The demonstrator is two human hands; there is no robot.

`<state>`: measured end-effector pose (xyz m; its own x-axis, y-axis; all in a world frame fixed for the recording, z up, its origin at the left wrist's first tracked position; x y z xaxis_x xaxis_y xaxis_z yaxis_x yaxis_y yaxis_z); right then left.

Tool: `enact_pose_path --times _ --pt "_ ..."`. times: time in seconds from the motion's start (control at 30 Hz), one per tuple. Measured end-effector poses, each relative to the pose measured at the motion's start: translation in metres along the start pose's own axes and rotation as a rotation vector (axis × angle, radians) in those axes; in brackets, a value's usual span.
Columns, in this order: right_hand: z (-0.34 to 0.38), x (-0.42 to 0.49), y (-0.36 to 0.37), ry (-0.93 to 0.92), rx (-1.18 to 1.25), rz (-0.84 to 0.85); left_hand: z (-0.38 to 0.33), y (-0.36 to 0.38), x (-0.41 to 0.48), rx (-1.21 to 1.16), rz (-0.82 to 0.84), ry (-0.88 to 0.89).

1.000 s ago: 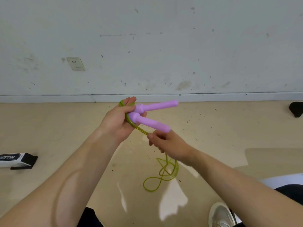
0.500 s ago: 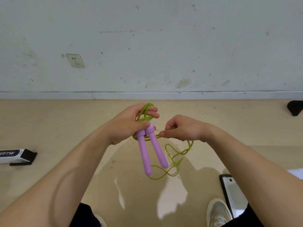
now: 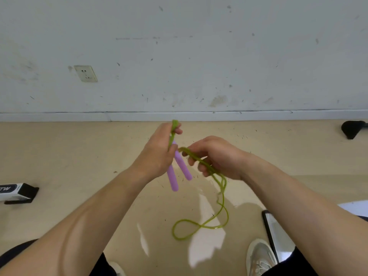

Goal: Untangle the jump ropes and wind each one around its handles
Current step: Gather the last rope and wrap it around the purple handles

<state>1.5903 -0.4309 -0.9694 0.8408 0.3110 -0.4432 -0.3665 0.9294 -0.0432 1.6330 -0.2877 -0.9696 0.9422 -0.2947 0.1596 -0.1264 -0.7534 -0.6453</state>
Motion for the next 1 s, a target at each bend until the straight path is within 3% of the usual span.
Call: enact_pose_path --times 0.07,0.13,0.27,0.33,0.47,0.6,0.67,0.73,0.8,0.87,0.93,1.0 --pt "-0.001 -0.005 0.023 -0.039 0.114 0.025 -0.001 -0.01 0.001 -0.033 -0.226 -0.006" --pt "-0.007 -0.007 0.044 -0.103 0.053 0.012 0.0 -0.012 0.001 -0.134 -0.354 -0.047" --pt "-0.014 0.0 0.056 -0.392 -0.423 -0.276 0.016 -0.008 0.002 -0.359 -0.479 -0.235" --pt "-0.017 0.001 0.06 -0.47 -0.574 -0.337 0.026 -0.006 0.004 -0.472 -0.49 -0.34" --pt "-0.024 0.003 0.059 -0.417 -0.941 -0.366 0.035 0.001 0.004 -0.698 -0.416 -0.494" --pt "-0.02 0.003 0.058 -0.38 -1.159 -0.401 0.031 0.008 0.002 -0.714 -0.284 -0.532" --pt "-0.018 0.004 0.058 -0.444 -1.054 -0.446 0.031 0.009 0.003 -0.719 -0.297 -0.516" --pt "-0.019 0.001 0.054 -0.478 -0.798 -0.492 0.032 0.005 0.004 -0.731 -0.327 -0.515" --pt "-0.027 0.0 0.049 -0.4 -0.498 -0.517 0.034 0.002 0.006 -0.776 -0.356 -0.535" --pt "-0.031 0.001 0.048 -0.293 -0.271 -0.419 0.035 -0.001 0.007 -0.881 -0.351 -0.573" --pt "-0.039 0.005 0.052 -0.169 -0.024 -0.215 0.034 -0.003 0.009 -1.026 -0.304 -0.615" --pt "-0.042 0.009 0.048 -0.136 0.099 -0.097 0.03 -0.007 0.01 -1.144 -0.215 -0.63"
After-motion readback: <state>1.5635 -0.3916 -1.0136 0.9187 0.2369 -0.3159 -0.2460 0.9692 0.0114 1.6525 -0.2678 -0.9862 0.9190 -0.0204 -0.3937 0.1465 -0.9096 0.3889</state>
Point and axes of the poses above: each hand's wrist, its own x-axis towards the middle knuckle, its own y-axis out of the palm, z = x × y, the point moved 6 cm from there along x, towards the middle knuckle, and after that the axes turned 1 degree about -y, right-handed, at the moved point
